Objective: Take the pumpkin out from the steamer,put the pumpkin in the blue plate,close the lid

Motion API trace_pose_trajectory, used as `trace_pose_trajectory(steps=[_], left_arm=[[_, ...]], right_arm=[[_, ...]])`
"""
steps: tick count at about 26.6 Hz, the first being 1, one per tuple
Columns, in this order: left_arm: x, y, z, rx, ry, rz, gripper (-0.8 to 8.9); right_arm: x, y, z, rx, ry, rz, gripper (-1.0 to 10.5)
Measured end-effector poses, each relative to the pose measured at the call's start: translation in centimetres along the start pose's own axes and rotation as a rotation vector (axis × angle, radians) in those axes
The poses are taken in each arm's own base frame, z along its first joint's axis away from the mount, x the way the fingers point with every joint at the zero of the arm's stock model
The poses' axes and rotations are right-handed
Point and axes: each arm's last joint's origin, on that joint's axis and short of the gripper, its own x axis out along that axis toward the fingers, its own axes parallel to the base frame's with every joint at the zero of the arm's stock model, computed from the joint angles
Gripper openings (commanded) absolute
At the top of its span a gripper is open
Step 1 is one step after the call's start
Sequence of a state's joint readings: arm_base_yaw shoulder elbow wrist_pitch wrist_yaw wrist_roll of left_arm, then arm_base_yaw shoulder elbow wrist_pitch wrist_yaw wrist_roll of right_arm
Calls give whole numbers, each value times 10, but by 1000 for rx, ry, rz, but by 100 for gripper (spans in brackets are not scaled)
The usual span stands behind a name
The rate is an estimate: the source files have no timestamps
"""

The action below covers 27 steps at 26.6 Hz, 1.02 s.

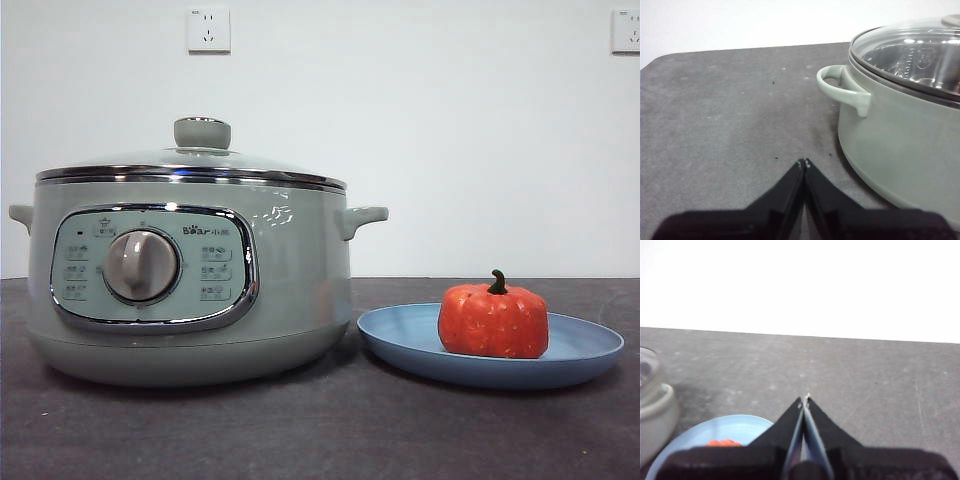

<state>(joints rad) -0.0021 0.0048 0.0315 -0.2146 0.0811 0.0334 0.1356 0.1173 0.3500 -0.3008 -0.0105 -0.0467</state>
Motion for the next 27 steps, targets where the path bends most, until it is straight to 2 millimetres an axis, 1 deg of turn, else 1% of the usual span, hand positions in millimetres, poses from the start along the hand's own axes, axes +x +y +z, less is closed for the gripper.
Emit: trace_pose_trajectory(steps=[3,7,10,14,19,27], left_arm=[[0,0,0,0,0,0,-3],[0,0,0,0,0,0,-3],[0,0,0,0,0,0,-3],[0,0,0,0,0,0,-3],[0,0,0,0,0,0,-3],[0,0,0,0,0,0,-3]], right_arm=[[8,-1,-24,-3,3,7,1],[18,0,-56,0,59,8,1],[21,1,-74,6,102,10,1],[22,1,-82,12,106,10,1],[21,1,-83,19,87,9,1],[21,1,-85,25,109,7,1]])
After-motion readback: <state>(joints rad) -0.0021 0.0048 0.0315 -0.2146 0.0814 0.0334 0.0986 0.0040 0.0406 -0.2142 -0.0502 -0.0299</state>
